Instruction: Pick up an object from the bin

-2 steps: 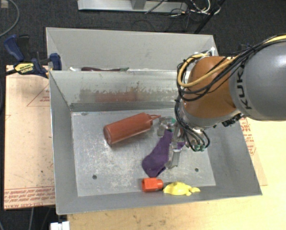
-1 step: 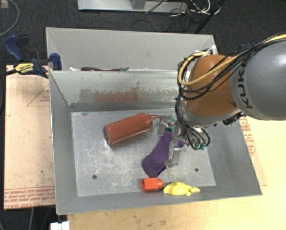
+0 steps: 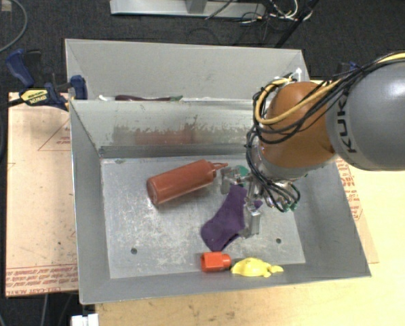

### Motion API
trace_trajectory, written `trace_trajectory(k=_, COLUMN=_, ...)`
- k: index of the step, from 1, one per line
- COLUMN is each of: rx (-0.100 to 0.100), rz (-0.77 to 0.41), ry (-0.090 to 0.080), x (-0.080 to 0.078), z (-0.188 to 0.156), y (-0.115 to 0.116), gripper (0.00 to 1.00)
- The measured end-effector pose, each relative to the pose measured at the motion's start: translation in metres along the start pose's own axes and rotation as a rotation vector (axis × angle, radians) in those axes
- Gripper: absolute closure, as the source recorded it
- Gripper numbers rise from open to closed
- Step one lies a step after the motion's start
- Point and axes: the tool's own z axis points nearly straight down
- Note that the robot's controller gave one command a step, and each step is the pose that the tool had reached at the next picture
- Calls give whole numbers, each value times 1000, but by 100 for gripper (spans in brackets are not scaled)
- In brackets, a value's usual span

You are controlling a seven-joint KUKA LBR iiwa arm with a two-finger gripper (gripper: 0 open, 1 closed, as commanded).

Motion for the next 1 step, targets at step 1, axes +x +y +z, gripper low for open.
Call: trace_trajectory(k=1, rx=0, rz=-143, ry=4, x=7, z=12, y=-19, gripper=0)
